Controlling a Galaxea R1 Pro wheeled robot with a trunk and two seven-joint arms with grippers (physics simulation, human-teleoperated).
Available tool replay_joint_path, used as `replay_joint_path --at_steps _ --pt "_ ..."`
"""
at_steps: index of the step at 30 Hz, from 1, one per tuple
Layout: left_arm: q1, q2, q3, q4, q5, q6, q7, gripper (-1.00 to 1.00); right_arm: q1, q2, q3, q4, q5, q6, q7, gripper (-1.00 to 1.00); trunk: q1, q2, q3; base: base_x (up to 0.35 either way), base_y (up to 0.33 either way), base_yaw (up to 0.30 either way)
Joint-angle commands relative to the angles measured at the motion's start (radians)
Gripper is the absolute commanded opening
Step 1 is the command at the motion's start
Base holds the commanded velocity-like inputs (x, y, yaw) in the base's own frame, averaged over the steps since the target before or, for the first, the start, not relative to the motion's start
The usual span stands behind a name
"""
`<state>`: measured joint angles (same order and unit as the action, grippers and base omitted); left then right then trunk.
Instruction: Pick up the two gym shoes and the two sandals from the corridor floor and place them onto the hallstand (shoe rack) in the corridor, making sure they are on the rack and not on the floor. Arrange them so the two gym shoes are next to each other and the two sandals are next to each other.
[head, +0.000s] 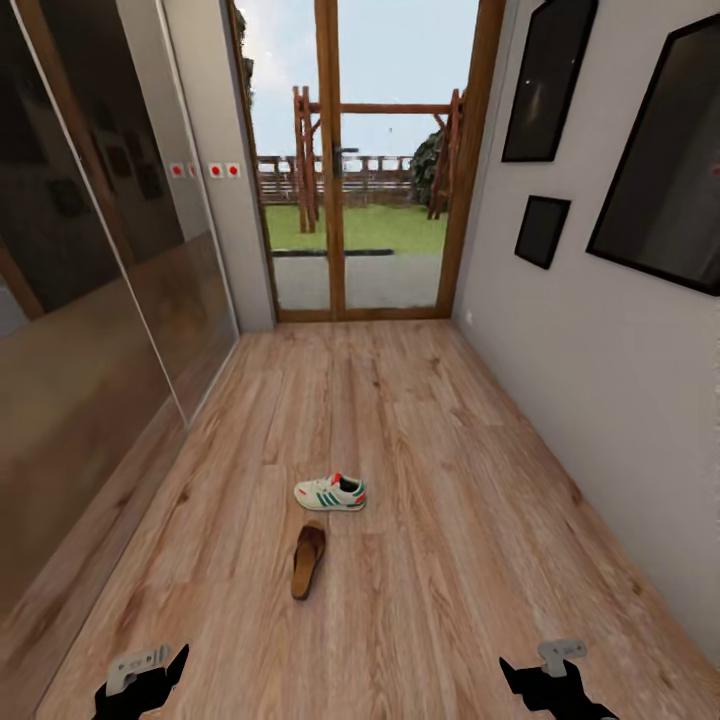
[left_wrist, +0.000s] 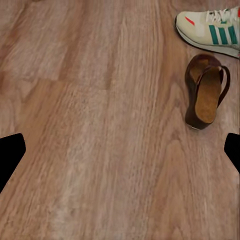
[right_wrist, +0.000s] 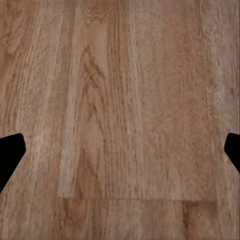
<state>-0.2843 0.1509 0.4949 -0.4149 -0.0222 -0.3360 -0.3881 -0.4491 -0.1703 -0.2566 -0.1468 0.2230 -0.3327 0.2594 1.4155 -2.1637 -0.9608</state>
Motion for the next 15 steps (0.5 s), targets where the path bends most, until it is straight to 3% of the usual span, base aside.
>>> replay_joint_path --at_steps 1,5,15 --pt "-0.001 -0.001 0.008 0.001 -0.002 -0.001 -0.009 1.00 -0.001 0.000 -0.009 0.001 0.009 -0.003 0.004 1.00 0.000 0.000 0.000 0.335 0.000 -0.229" --pt "-0.001 -0.001 0.008 0.001 -0.002 -0.002 -0.009 1.00 -0.001 0.000 -0.009 0.001 0.009 -0.003 0.004 1.00 0.000 0.000 0.002 0.335 0.000 -0.192" --pt "-0.001 -0.001 0.007 -0.003 -0.002 0.000 -0.009 1.00 0.000 0.002 -0.008 0.000 0.010 -0.004 0.003 1.00 0.000 0.000 0.003 0.335 0.000 -0.030"
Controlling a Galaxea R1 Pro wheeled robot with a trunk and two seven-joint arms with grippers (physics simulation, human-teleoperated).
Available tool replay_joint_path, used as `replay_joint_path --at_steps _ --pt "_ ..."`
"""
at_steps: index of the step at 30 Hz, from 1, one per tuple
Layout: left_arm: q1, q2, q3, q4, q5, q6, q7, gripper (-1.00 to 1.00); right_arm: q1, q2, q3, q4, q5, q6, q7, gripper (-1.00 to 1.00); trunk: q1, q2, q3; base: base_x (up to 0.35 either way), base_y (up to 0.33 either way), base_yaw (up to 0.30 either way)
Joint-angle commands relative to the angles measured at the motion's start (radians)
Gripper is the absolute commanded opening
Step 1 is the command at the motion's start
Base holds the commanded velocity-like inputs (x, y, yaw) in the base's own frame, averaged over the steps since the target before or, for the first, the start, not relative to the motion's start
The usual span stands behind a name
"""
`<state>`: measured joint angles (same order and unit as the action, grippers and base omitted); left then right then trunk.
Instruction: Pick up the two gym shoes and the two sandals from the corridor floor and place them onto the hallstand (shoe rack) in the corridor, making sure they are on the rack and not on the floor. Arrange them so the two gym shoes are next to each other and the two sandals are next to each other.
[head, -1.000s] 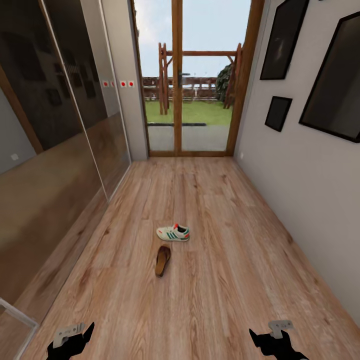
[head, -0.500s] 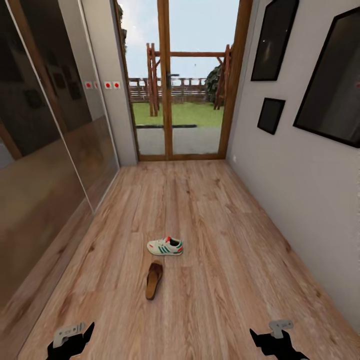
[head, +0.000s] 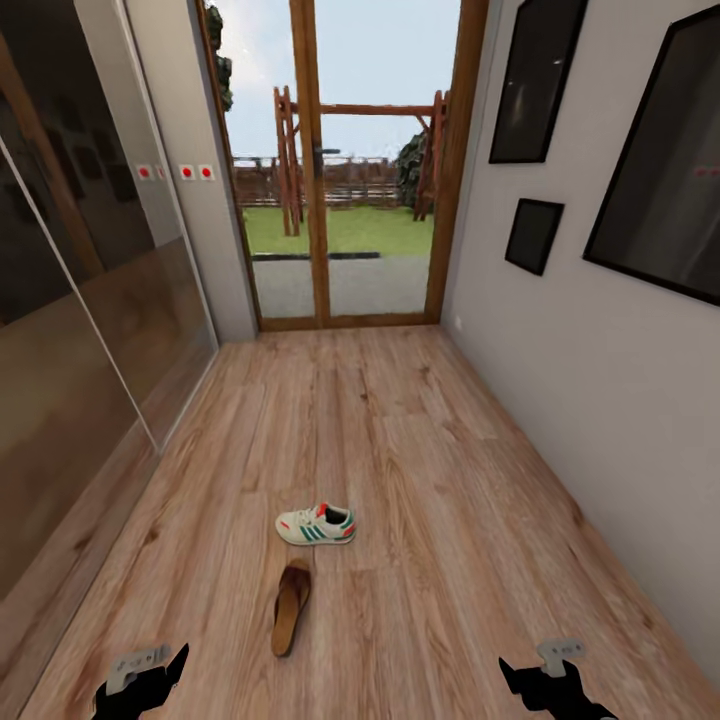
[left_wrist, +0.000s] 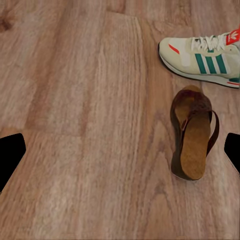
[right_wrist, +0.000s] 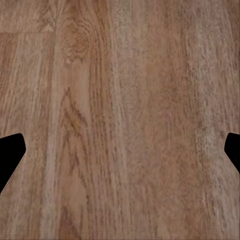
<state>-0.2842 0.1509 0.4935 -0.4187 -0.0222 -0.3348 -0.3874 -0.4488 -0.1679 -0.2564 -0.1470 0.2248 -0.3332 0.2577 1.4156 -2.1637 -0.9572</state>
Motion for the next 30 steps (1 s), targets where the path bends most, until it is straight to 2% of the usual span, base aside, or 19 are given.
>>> replay_joint_path --at_steps 1,4,7,10,11,13,15,16,17,19,20,21,22,25,30 --pt "-0.001 -0.001 0.007 0.000 -0.002 -0.001 -0.009 1.00 -0.001 0.000 -0.009 0.000 0.009 -0.003 0.004 1.00 0.000 0.000 -0.001 0.313 0.000 -0.005" --pt "-0.002 -0.001 0.007 -0.007 -0.002 -0.001 -0.009 1.00 -0.001 0.000 -0.010 -0.007 0.009 -0.003 0.001 1.00 0.000 0.000 -0.001 0.195 0.000 -0.003" --pt "-0.012 -0.001 0.002 -0.019 -0.009 0.000 -0.008 1.00 -0.002 -0.002 -0.011 -0.057 0.007 -0.002 -0.002 1.00 0.000 0.000 -0.001 0.058 0.000 -0.001" --pt "-0.026 -0.006 -0.007 -0.043 -0.018 0.009 0.004 1.00 -0.002 -0.002 -0.012 -0.200 0.008 0.006 -0.003 1.00 0.000 0.000 -0.001 0.023 0.000 0.000" --pt "-0.086 -0.016 -0.023 -0.065 -0.032 0.019 0.021 1.00 -0.007 -0.001 -0.012 -0.319 0.006 0.036 -0.006 1.00 0.000 0.000 -0.001 0.006 0.000 0.000" --pt "-0.127 -0.022 -0.037 -0.068 -0.045 0.029 0.032 1.00 -0.015 0.000 -0.011 -0.370 0.006 0.069 -0.008 1.00 0.000 0.000 -0.001 0.004 0.000 0.000" --pt "-0.186 -0.027 -0.059 -0.067 -0.069 0.065 0.061 1.00 -0.041 0.001 -0.011 -0.436 0.005 0.144 -0.009 1.00 0.000 0.000 -0.001 0.002 0.000 0.000" --pt "-0.266 -0.040 -0.091 -0.059 -0.102 0.157 0.148 1.00 -0.102 0.002 -0.011 -0.515 0.004 0.285 -0.010 1.00 0.000 0.000 -0.001 0.000 0.000 0.000" --pt "-0.289 -0.057 -0.105 -0.057 -0.111 0.186 0.191 1.00 -0.127 0.002 -0.011 -0.534 0.004 0.333 -0.010 1.00 0.000 0.000 -0.001 0.000 0.000 0.000" --pt "-0.307 -0.081 -0.121 -0.056 -0.118 0.205 0.239 1.00 -0.154 0.003 -0.011 -0.545 0.004 0.371 -0.011 1.00 0.000 0.000 -0.001 0.000 0.000 0.000" --pt "-0.336 -0.140 -0.174 -0.055 -0.139 0.229 0.374 1.00 -0.228 0.003 -0.011 -0.559 0.004 0.425 -0.011 1.00 0.000 0.000 -0.001 0.000 0.000 0.000" --pt "-0.339 -0.149 -0.188 -0.055 -0.145 0.231 0.401 1.00 -0.244 0.003 -0.011 -0.560 0.004 0.430 -0.012 1.00 0.000 0.000 -0.001 0.000 0.000 0.000" --pt "-0.344 -0.162 -0.219 -0.055 -0.160 0.236 0.451 1.00 -0.272 0.003 -0.011 -0.562 0.004 0.439 -0.012 1.00 0.000 0.000 -0.001 0.000 0.000 0.000" --pt "-0.347 -0.174 -0.276 -0.053 -0.180 0.237 0.515 1.00 -0.312 0.003 -0.011 -0.562 0.005 0.449 -0.013 1.00 0.000 0.000 -0.001 0.000 0.000 0.000" --pt "-0.341 -0.178 -0.321 -0.051 -0.188 0.231 0.551 1.00 -0.335 0.002 -0.011 -0.558 0.003 0.464 -0.011 1.00 0.000 0.000 -0.001 0.000 0.000 0.000"
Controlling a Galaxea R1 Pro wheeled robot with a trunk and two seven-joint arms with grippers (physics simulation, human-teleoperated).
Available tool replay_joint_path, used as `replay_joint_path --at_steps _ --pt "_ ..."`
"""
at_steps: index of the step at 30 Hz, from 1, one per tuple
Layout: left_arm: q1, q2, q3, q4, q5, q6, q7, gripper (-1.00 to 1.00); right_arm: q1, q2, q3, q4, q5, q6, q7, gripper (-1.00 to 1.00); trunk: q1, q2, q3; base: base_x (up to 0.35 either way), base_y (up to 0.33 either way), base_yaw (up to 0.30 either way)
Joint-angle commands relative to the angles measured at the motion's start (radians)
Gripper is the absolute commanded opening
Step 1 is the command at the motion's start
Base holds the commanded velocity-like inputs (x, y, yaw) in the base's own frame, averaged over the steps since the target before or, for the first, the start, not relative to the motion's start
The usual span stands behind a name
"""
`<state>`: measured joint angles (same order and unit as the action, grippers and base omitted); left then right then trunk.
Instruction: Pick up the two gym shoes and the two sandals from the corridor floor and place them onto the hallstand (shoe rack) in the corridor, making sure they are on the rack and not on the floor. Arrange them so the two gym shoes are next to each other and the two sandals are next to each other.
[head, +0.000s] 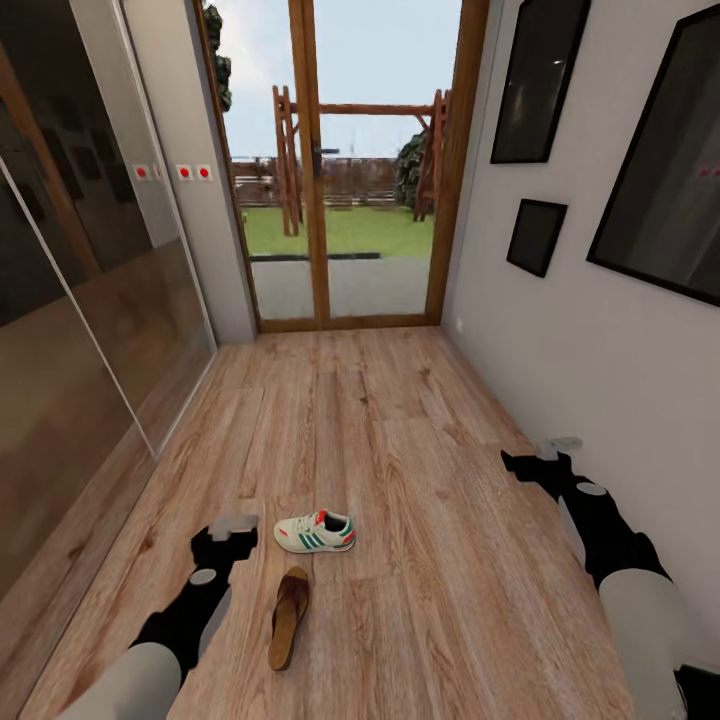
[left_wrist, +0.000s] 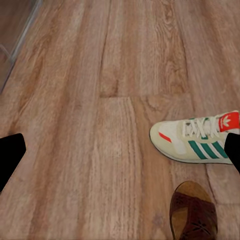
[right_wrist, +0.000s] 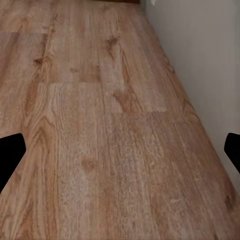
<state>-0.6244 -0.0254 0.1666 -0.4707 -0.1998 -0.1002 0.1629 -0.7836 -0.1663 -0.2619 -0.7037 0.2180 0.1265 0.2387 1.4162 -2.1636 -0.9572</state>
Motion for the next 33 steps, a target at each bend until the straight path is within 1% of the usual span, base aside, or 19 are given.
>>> replay_joint_path --at_steps 1,2,3,6,8,11,15,18,24,26,28,30,33 --pt "0.000 -0.001 0.004 0.001 -0.011 -0.007 0.003 1.00 -0.002 0.001 -0.005 -0.002 0.010 0.005 0.009 1.00 0.000 0.000 -0.001 0.000 0.000 0.000" --pt "0.001 -0.002 0.000 0.002 -0.011 -0.014 0.006 1.00 -0.004 0.001 -0.004 -0.001 0.010 0.007 0.011 1.00 0.000 0.000 -0.001 0.000 0.000 0.000" --pt "0.005 -0.002 -0.005 0.001 -0.011 -0.042 0.008 1.00 -0.005 0.002 -0.003 0.005 0.009 0.009 0.013 1.00 0.000 0.000 -0.001 0.000 0.000 0.000" --pt "0.013 0.000 -0.005 0.001 -0.010 -0.054 0.003 1.00 -0.006 0.001 -0.002 0.008 0.009 0.009 0.016 1.00 0.000 0.000 -0.001 0.006 0.000 0.000" --pt "0.019 0.002 -0.005 0.001 -0.010 -0.058 -0.004 1.00 -0.006 0.001 -0.002 0.009 0.010 0.009 0.017 1.00 0.000 0.000 -0.001 0.049 -0.012 0.000" --pt "0.031 0.007 -0.003 0.001 -0.008 -0.061 -0.045 1.00 -0.006 0.001 -0.002 0.011 0.011 0.006 0.018 1.00 0.000 0.000 -0.001 0.116 -0.098 0.000" --pt "0.040 0.012 -0.001 0.000 -0.006 -0.063 -0.072 1.00 -0.006 0.001 -0.002 0.012 0.012 0.006 0.019 1.00 0.000 0.000 -0.001 0.148 -0.176 -0.007" --pt "0.041 0.012 -0.001 0.000 -0.006 -0.063 -0.076 1.00 -0.006 0.000 -0.002 0.012 0.012 0.007 0.018 1.00 0.000 0.000 -0.001 0.133 -0.131 -0.104" --pt "0.048 0.013 -0.003 0.003 -0.009 -0.064 -0.089 1.00 -0.006 -0.001 -0.003 0.011 0.013 0.008 0.018 1.00 0.000 0.000 -0.001 0.048 -0.039 -0.206" --pt "0.064 0.013 -0.004 0.003 -0.011 -0.064 -0.112 1.00 -0.006 -0.001 -0.003 0.010 0.014 0.008 0.018 1.00 0.000 0.000 -0.001 0.012 -0.010 -0.088" --pt "0.090 0.020 -0.003 0.002 -0.013 -0.064 -0.166 1.00 -0.006 -0.001 -0.003 0.009 0.014 0.008 0.017 1.00 0.000 0.000 -0.001 0.005 -0.004 -0.033" --pt "0.097 0.029 -0.004 0.001 -0.015 -0.064 -0.195 1.00 -0.006 -0.001 -0.003 0.009 0.013 0.008 0.017 1.00 0.000 0.000 -0.001 0.002 -0.002 -0.017" --pt "0.102 0.037 -0.004 0.000 -0.015 -0.063 -0.215 1.00 -0.006 -0.001 -0.003 0.009 0.012 0.008 0.017 1.00 0.000 0.000 -0.001 0.001 -0.001 -0.008"
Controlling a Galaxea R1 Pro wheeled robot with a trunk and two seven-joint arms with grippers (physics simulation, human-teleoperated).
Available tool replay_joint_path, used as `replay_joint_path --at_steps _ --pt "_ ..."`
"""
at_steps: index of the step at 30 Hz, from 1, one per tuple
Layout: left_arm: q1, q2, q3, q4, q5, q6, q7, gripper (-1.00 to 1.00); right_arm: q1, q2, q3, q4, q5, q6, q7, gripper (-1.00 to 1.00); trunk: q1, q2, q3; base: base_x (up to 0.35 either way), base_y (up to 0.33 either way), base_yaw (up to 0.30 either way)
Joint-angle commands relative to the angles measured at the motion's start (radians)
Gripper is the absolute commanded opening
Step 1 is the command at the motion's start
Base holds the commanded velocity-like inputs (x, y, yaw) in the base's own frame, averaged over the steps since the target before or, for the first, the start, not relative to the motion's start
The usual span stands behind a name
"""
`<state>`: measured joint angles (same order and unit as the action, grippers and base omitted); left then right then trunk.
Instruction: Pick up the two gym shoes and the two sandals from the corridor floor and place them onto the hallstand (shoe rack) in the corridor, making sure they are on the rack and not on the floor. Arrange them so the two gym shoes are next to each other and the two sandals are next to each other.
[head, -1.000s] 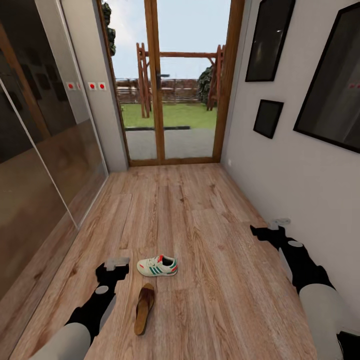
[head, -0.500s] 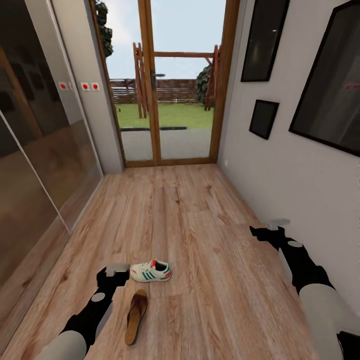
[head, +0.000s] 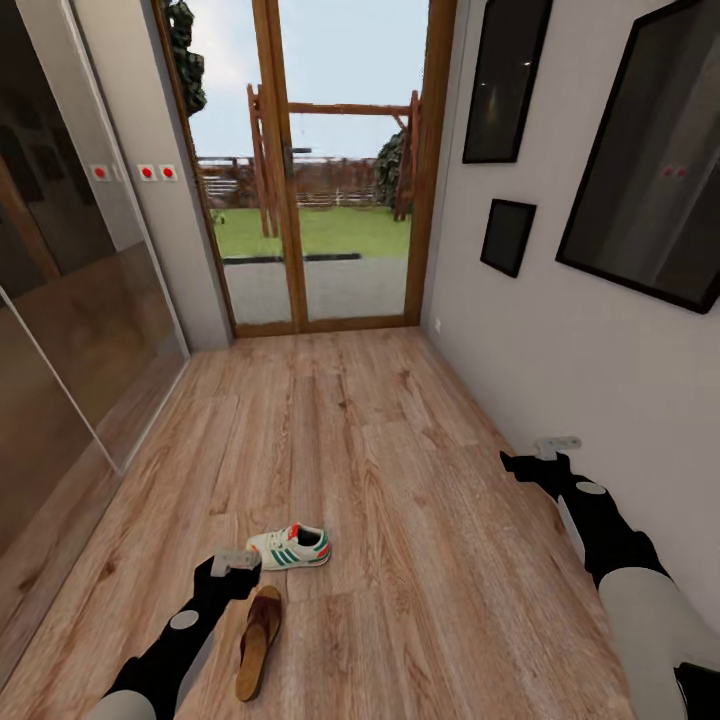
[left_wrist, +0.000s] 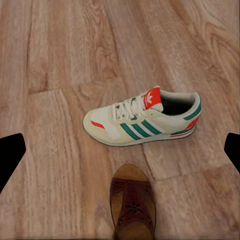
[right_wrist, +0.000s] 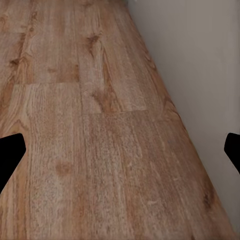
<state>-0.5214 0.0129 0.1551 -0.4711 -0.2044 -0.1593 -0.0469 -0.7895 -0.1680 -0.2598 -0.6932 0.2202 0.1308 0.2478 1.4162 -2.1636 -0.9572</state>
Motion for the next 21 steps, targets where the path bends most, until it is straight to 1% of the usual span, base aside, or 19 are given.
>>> replay_joint_path --at_steps 1,2,8,21 --pt "0.000 0.001 0.008 0.001 -0.010 -0.004 -0.008 1.00 -0.001 0.001 -0.005 -0.002 0.010 0.004 0.008 1.00 0.000 0.000 -0.001 0.001 0.000 -0.004" --pt "0.001 0.003 0.009 0.000 -0.008 -0.002 -0.013 1.00 -0.001 0.001 -0.004 -0.003 0.010 0.004 0.008 1.00 0.000 0.000 -0.001 0.000 0.000 -0.002" --pt "0.003 0.005 0.010 0.000 -0.006 0.001 -0.013 1.00 -0.001 0.002 -0.003 -0.003 0.009 0.004 0.009 1.00 0.023 -0.042 -0.020 0.000 0.000 0.000" --pt "0.003 0.007 0.010 0.000 -0.007 -0.002 -0.005 1.00 -0.001 0.001 -0.006 -0.010 0.008 0.004 0.008 1.00 0.073 -0.133 -0.079 0.000 0.000 0.000"
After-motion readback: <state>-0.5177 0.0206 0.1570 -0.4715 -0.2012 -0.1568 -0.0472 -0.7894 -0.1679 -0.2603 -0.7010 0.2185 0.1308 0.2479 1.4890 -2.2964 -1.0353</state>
